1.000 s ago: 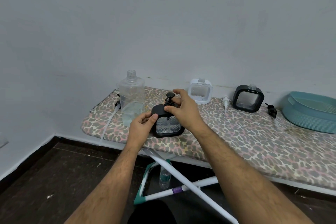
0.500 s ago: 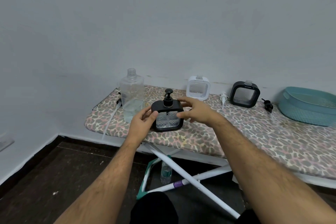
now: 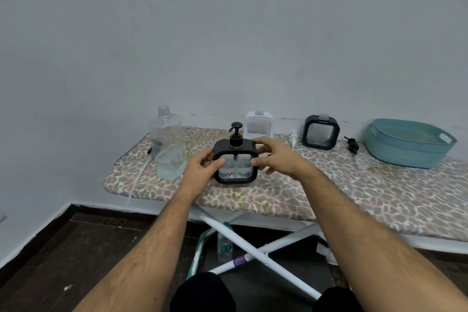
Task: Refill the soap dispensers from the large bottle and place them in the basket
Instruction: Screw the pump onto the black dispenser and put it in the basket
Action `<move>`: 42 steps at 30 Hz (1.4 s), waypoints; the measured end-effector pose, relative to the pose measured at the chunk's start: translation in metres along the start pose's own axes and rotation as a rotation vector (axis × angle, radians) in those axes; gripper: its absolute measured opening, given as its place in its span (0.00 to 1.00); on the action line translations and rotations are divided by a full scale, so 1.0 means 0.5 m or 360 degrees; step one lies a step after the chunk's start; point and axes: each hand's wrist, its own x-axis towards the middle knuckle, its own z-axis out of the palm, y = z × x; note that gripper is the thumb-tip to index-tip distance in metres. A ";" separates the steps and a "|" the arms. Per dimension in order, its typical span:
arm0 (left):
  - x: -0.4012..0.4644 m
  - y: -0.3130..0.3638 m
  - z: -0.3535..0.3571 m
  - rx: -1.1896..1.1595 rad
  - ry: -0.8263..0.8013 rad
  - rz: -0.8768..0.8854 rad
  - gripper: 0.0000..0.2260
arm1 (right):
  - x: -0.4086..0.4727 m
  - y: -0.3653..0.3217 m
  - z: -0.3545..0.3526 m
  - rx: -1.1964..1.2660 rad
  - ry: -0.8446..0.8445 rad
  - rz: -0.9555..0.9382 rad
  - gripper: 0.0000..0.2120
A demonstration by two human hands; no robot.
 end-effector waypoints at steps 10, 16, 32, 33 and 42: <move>0.049 0.048 0.202 -0.0055 -0.0247 0.0040 0.17 | -0.092 0.046 -0.187 0.0161 0.0236 -0.0009 0.21; 0.084 0.070 0.332 -0.0083 -0.0392 0.0066 0.17 | -0.146 0.080 -0.294 0.0210 0.0406 -0.0003 0.21; 0.218 0.099 0.681 -0.0085 -0.0660 0.0163 0.11 | -0.221 0.193 -0.539 0.0287 0.1013 -0.0044 0.20; 0.229 0.100 0.705 -0.0110 -0.0666 0.0163 0.10 | -0.222 0.201 -0.554 0.0293 0.1059 -0.0059 0.20; 0.334 0.090 0.907 -0.0084 -0.0533 0.0192 0.08 | -0.208 0.283 -0.672 0.0183 0.1488 -0.0092 0.21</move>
